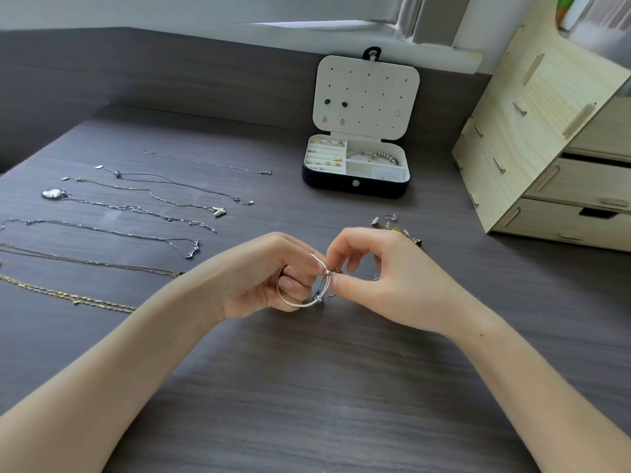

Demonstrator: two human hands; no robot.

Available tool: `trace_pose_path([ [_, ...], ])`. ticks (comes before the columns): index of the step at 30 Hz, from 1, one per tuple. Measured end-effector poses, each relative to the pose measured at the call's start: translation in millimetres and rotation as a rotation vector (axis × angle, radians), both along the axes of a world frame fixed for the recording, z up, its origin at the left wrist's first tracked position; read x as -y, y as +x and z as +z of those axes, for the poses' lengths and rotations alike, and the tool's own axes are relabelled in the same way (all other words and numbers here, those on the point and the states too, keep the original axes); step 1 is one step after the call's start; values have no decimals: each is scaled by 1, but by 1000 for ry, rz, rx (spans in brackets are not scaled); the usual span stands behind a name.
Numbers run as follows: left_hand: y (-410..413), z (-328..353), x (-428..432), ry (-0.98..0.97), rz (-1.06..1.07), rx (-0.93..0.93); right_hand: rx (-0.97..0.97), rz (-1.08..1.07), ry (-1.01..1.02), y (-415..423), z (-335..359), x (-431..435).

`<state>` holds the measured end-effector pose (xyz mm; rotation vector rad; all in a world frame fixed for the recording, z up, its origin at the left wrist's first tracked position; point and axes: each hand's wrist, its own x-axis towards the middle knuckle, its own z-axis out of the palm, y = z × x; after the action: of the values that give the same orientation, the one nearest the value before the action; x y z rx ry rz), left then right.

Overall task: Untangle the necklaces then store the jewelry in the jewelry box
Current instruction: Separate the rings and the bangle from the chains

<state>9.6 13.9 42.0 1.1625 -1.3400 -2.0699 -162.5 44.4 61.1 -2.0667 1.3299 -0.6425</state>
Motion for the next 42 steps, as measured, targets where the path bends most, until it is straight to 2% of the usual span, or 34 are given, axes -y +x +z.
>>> trace_pose_path([
  [5, -1, 1, -2, 4, -23, 12, 43, -37, -32, -1, -3, 2],
  [10, -3, 1, -4, 13, -18, 25, 120, -166, -82, 4, -9, 1],
  [12, -3, 2, -4, 19, -12, 26, 166, -181, -12, 6, -8, 1],
  [16, -2, 5, -4, 49, -2, -8, 449, -204, 254, 4, -5, 5],
  [18, -2, 5, -4, 41, -1, -9, 494, -228, 311, 4, -7, 7],
  [20, -3, 6, -5, 0, -4, 28, 402, -263, 205, 5, -12, 7],
  [23, -5, 5, -6, -22, 34, 59, 1, -246, -233, 8, -23, 4],
  [25, -5, 4, -5, -11, 79, 70, -124, -199, -318, 11, -23, 2],
  [28, -4, 3, -3, -31, 102, 94, -88, -217, -88, 8, -14, 4],
  [31, -3, 3, -3, -68, 87, 124, 164, -260, 150, 2, -7, 10],
  [37, -2, 6, -4, -60, 62, 113, 555, -251, 287, 4, -2, 8],
  [42, 0, 6, -3, -80, 45, 103, 556, -290, 341, 3, -1, 9],
])
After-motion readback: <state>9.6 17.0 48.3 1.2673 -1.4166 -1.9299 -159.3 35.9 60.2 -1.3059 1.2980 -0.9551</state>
